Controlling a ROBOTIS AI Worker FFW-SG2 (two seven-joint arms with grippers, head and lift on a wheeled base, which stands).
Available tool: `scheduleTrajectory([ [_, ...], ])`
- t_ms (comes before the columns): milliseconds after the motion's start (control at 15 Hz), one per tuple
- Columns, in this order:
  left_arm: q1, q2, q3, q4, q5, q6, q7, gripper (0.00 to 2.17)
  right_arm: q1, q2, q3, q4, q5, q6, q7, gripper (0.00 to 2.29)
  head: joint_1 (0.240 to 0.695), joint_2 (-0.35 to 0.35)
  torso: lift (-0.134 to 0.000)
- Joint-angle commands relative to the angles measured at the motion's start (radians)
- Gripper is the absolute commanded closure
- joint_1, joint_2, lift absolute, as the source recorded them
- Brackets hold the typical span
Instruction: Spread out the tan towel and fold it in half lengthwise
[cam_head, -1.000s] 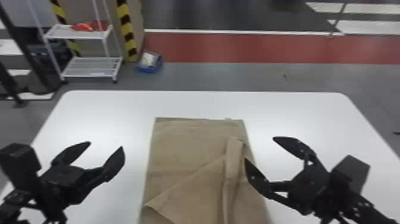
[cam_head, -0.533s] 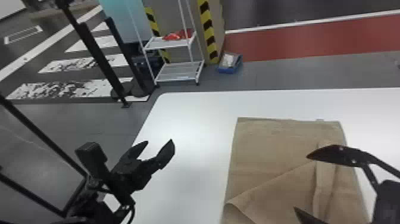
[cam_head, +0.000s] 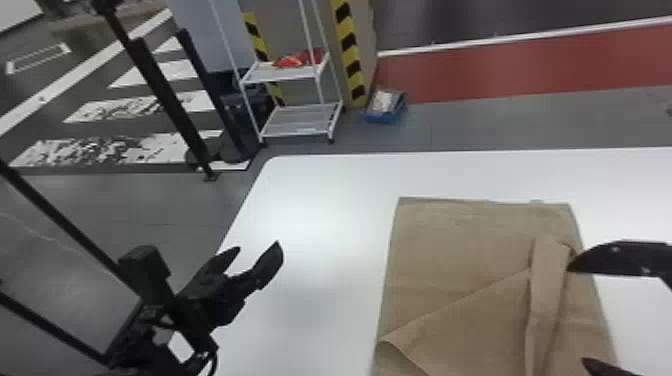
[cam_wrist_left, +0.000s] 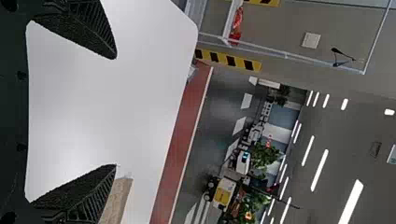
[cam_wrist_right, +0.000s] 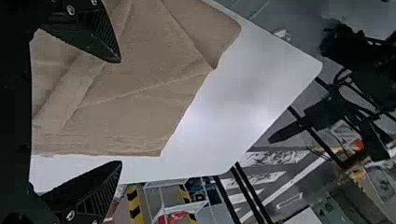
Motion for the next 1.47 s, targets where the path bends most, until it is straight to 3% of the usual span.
scheduleTrajectory([
  [0, -0.003, -0.001, 0.007, 0.005, 0.002, 0.004, 0.0, 0.04, 0.022, -0.057, -0.003, -0.027, 0.064, -0.068, 0.008, 0.12, 0.695, 0.35, -0.119],
  [200, -0.006, -0.006, 0.01, 0.03, 0.0, 0.004, 0.0, 0.04, 0.058, -0.106, -0.005, -0.005, 0.124, -0.111, 0.008, 0.14, 0.695, 0.35, -0.119],
  [467, -0.024, -0.007, 0.004, 0.054, -0.003, 0.01, 0.0, 0.04, 0.054, -0.127, 0.066, 0.09, 0.217, -0.132, 0.008, 0.15, 0.695, 0.35, -0.119],
  [733, -0.024, -0.007, 0.004, 0.054, -0.006, 0.013, 0.0, 0.04, 0.039, -0.13, 0.209, 0.166, 0.311, -0.132, 0.008, 0.19, 0.695, 0.35, -0.119],
  [1000, -0.029, -0.007, 0.005, 0.065, -0.009, 0.016, 0.0, 0.04, 0.006, -0.126, 0.259, 0.196, 0.325, -0.117, 0.008, 0.22, 0.695, 0.35, -0.119],
  [1400, -0.031, -0.009, 0.002, 0.065, -0.009, 0.022, 0.0, 0.04, -0.049, -0.124, 0.297, 0.239, 0.341, -0.065, 0.008, 0.5, 0.695, 0.35, -0.119],
])
